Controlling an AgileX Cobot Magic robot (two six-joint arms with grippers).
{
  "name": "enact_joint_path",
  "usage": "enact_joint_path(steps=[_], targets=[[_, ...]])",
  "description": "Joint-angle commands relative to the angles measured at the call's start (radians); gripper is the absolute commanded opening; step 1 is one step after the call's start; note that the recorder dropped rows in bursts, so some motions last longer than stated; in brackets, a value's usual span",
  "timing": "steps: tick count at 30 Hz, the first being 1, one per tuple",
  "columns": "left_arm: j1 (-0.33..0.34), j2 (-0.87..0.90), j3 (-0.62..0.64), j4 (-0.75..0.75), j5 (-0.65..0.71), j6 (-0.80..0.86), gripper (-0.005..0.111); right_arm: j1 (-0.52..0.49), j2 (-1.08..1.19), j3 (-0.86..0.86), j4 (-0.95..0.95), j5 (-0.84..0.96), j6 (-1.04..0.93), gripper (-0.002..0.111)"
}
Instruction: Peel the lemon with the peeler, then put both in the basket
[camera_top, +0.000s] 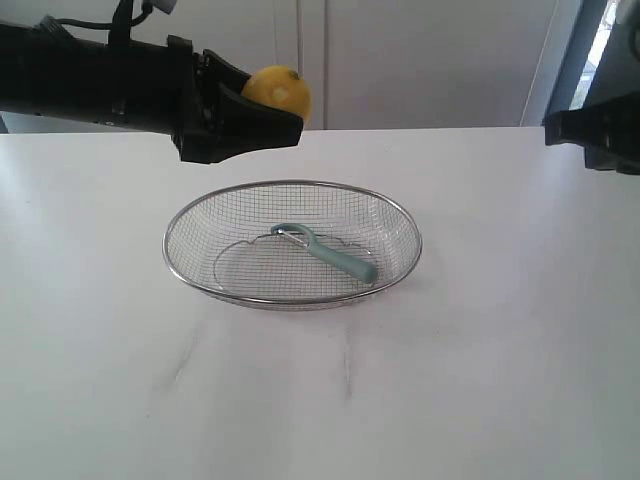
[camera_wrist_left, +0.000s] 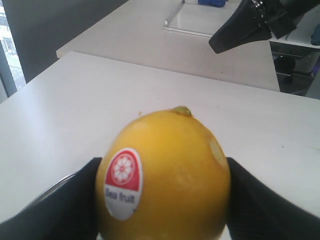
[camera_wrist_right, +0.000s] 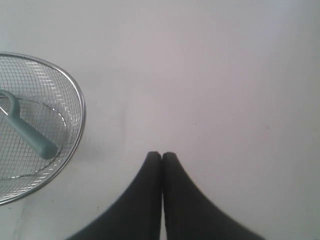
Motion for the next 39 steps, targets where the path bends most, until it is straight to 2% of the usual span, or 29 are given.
enact_joint_path(steps=[1,24,39], targets=[[-0.002,-0.006,-0.005,-0.028,0.019,-0.004,0.0,-0.007,-0.022,0.025,-0.014,-0.041,-0.012,0.0],[-0.002,-0.006,-0.005,-0.028,0.019,-0.004,0.0,-0.007,-0.037,0.025,-0.004,-0.034,-0.012,0.0],[-0.002,-0.006,-0.005,-0.028,0.017,-0.004,0.0,-0.026,-0.394,0.025,0.006,-0.034,-0.012,0.0]])
